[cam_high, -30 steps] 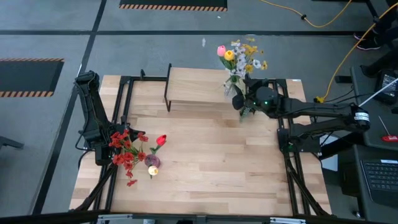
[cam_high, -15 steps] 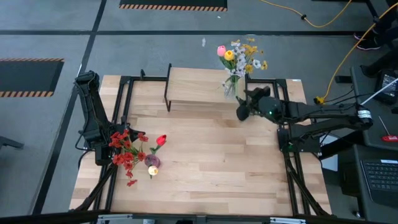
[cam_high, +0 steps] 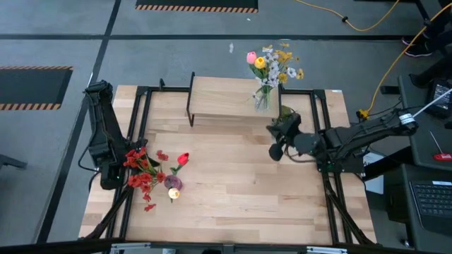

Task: Pick and place flowers into a vace then onto a shelf
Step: Put the violet vase with flowers on the shelf

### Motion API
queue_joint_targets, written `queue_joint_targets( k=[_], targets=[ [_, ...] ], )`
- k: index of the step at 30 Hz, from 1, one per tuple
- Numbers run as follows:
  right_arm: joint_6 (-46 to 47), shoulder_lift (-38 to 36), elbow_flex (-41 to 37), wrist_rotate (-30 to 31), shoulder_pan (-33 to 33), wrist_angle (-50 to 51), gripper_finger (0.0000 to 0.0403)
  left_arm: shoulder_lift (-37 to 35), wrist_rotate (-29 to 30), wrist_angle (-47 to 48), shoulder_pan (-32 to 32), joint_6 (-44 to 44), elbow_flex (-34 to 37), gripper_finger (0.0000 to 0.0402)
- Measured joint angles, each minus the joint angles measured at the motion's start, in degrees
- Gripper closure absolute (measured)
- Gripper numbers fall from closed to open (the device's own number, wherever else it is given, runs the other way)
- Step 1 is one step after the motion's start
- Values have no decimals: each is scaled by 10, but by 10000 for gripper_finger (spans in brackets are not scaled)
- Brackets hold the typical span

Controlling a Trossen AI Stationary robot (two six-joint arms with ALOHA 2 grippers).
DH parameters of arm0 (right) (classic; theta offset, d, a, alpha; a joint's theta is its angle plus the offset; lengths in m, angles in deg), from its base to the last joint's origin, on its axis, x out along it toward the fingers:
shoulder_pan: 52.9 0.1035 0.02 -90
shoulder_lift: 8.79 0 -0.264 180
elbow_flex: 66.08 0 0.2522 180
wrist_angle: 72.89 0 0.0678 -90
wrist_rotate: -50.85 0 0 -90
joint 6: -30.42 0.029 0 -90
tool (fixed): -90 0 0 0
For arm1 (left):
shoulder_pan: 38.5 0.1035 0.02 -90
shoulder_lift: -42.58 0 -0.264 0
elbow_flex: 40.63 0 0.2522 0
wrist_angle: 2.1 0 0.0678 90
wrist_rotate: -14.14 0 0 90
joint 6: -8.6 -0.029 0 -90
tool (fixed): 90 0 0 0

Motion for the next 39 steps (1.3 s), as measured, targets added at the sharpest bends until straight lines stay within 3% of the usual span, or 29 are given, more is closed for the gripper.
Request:
queue_joint_targets(
  k=[6, 11, 19, 28, 39],
  targets=[
    [41, 67, 0, 1, 42, -6, 398, 0, -21, -11, 0, -43, -9, 390],
    [53, 142, 0, 15, 70, -68, 394, 0, -20, -27, 0, -43, -9, 362],
    [55, 251, 0, 19, 96, -183, 399, 1, -38, -65, 0, -50, -9, 271],
    [68, 330, 0, 24, 100, -289, 401, 3, -36, -121, 0, -132, -9, 175],
    [-28, 388, 0, 44, 129, -439, 402, 28, -30, -220, 0, -208, 22, 171]
  ],
)
